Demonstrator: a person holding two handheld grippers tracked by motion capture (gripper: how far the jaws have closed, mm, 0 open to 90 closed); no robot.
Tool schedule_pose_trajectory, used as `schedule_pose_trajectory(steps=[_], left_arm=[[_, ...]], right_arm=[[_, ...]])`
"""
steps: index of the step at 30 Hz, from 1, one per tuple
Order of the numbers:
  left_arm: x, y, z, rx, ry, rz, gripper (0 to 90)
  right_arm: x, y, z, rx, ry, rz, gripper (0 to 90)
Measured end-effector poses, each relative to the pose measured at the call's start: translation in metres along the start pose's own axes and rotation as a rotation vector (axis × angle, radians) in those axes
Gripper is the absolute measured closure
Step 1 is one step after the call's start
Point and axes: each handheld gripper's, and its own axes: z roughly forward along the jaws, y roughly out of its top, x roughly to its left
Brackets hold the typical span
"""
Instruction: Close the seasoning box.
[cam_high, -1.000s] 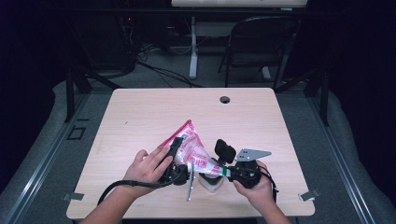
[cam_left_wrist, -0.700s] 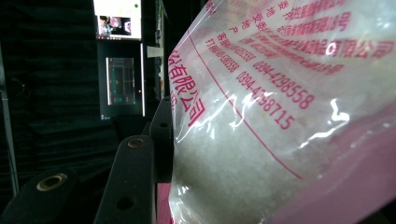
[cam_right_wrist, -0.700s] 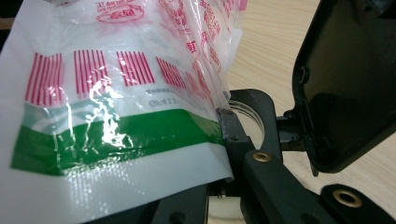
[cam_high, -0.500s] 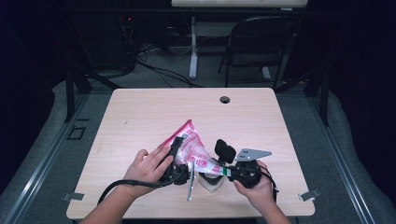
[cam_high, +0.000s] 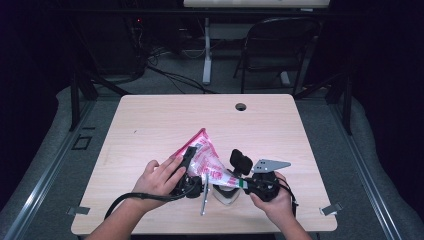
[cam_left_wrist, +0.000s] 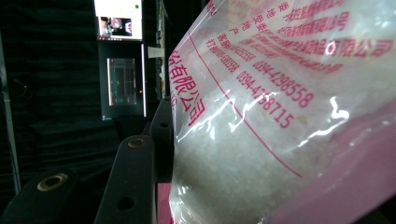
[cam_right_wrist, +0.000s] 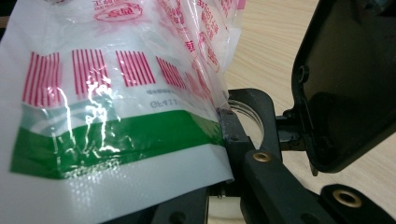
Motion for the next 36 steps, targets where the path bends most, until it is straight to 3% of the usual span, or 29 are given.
schedule_pose_trajectory(steps=[36], left_arm=[[0.0021, 0.0017, -0.0018, -0.006, 0.014, 0.027, 61.5]], right_arm=[[-0.0008, -0.0005, 0.0002, -0.001, 0.001, 0.006, 90.0]])
